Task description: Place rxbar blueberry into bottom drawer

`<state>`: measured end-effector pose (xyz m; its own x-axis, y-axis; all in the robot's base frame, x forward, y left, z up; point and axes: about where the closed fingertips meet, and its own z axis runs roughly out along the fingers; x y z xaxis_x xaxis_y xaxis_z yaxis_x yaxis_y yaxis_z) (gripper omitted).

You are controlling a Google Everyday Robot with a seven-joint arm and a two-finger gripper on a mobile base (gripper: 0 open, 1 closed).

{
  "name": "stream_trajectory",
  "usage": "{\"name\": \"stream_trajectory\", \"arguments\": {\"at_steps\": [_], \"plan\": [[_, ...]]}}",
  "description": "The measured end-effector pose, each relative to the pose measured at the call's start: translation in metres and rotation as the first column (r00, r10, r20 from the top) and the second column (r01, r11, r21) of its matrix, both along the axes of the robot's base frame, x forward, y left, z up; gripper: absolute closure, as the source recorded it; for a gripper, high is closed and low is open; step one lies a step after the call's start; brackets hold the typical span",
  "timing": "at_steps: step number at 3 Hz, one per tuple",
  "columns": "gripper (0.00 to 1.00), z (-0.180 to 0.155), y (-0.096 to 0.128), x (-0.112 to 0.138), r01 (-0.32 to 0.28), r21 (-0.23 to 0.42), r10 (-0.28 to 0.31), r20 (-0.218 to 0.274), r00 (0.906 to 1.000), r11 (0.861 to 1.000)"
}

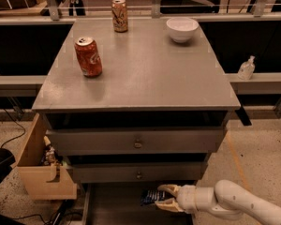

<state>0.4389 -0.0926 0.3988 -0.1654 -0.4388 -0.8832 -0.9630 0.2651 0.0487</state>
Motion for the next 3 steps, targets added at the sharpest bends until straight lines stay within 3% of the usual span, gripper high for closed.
{"name": "stream_trajectory", "arguments": {"at_steps": [2, 3], "plan": [[1.00, -0.090, 0.052, 0.015, -0.058, 0.021, 0.058, -0.027, 0.9979, 0.998], [1.00, -0.126, 0.072, 0.016, -0.077, 0.000, 0.077, -0.050, 0.9958, 0.997]]}}
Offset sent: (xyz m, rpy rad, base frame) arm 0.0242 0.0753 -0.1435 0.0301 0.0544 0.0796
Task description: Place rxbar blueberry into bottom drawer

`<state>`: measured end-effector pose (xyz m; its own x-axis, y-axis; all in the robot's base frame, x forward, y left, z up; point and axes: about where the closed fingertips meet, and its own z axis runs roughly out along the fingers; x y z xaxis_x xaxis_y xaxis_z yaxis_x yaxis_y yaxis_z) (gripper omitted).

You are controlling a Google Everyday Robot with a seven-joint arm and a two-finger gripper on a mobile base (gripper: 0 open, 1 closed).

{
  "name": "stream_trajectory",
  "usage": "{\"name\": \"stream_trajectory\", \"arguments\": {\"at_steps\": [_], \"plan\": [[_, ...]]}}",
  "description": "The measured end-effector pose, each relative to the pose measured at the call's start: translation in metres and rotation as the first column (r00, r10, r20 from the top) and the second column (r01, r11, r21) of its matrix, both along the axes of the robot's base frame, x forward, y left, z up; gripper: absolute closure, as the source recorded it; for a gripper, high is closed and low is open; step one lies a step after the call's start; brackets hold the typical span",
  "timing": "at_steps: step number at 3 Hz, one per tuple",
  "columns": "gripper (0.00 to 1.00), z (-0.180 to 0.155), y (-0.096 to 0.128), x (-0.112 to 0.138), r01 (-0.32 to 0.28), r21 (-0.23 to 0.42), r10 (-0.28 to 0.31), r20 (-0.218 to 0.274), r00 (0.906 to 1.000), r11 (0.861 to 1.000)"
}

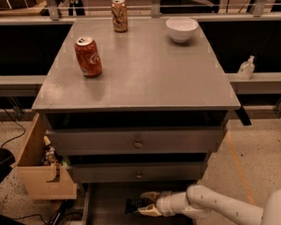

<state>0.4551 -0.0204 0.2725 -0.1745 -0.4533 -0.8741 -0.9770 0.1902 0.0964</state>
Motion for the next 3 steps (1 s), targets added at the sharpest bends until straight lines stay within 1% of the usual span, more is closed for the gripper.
{"name": "stream_trajectory", "arguments": {"at_steps": [1, 2, 3], "plan": [[1.00, -0.0286, 0.0165, -0.0015, -0.011, -0.016, 0.011, -0.024, 0.9997, 1.000], [0.92, -0.0307, 0.0199, -0.0029, -0.015, -0.014, 0.015, -0.027, 0.9995, 1.000], [0.75, -0.0310, 0.0218, -0.0039, -0.018, -0.012, 0.018, -0.029, 0.9994, 1.000]]}}
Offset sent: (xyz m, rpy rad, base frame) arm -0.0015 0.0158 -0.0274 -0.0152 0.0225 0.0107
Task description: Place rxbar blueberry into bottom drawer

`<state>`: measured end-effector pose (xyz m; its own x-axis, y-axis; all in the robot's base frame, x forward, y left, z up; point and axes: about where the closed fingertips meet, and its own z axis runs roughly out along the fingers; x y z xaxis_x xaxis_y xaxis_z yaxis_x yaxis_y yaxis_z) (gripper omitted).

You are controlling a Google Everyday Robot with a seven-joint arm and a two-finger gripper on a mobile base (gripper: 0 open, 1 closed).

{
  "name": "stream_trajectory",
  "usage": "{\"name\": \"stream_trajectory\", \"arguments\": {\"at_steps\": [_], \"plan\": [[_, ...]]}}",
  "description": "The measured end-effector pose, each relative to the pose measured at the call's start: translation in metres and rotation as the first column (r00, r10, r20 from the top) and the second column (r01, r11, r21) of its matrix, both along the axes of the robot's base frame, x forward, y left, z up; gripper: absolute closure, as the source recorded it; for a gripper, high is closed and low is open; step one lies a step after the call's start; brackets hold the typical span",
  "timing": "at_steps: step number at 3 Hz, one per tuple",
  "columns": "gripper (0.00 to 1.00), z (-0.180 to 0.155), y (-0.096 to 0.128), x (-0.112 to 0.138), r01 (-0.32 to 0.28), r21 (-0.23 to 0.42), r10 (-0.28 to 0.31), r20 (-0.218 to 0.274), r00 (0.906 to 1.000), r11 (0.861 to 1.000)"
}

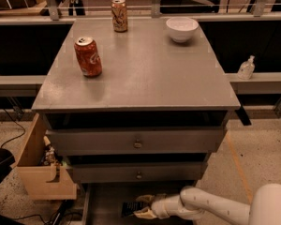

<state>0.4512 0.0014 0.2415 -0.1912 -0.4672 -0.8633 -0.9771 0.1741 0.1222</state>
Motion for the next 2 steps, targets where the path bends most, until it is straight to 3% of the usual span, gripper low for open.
{"name": "stream_trajectory", "arguments": {"at_steps": [2], "plan": [[0.30, -0.0006, 0.0037, -0.0020, -0.005, 0.004, 0.005, -0.003, 1.0000, 1.000]]}}
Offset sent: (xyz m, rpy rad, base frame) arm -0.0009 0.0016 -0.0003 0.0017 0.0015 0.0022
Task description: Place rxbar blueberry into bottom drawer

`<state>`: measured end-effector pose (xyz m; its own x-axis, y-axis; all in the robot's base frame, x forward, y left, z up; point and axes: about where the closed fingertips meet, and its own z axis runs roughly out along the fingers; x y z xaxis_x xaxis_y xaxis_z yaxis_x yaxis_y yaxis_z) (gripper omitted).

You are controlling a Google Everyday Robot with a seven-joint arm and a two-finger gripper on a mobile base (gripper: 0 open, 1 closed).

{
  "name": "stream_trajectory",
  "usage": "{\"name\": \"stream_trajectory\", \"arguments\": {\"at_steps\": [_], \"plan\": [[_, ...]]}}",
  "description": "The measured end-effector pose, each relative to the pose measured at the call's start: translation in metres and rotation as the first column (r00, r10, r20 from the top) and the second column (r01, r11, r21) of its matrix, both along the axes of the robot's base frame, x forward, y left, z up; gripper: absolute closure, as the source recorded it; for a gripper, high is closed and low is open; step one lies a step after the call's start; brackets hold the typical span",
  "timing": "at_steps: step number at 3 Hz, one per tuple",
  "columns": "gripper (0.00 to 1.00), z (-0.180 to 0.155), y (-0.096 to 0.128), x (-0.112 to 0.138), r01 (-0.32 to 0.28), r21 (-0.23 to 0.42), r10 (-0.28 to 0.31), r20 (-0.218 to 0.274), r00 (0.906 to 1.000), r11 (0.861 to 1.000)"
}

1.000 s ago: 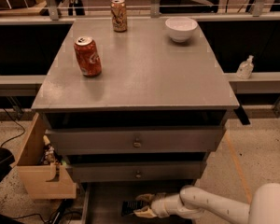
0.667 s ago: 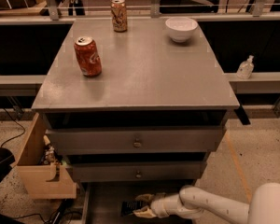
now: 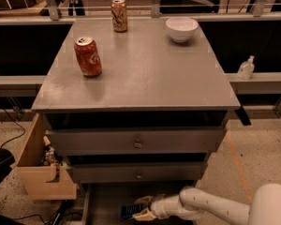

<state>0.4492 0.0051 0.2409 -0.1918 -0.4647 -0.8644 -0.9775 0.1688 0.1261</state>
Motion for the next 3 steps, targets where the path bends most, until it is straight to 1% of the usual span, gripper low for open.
{"name": "stream_trajectory", "arguments": {"at_steps": [1, 2, 3], "plan": [[0.07, -0.0003, 0.0019, -0.0011, -0.003, 0.002, 0.003, -0.002, 1.0000, 1.000], [0.00, -0.0005, 0.0032, -0.0018, -0.004, 0.003, 0.004, -0.003, 1.0000, 1.000], [0.00, -0.0005, 0.0033, -0.0018, -0.004, 0.003, 0.004, -0.003, 1.0000, 1.000]]}}
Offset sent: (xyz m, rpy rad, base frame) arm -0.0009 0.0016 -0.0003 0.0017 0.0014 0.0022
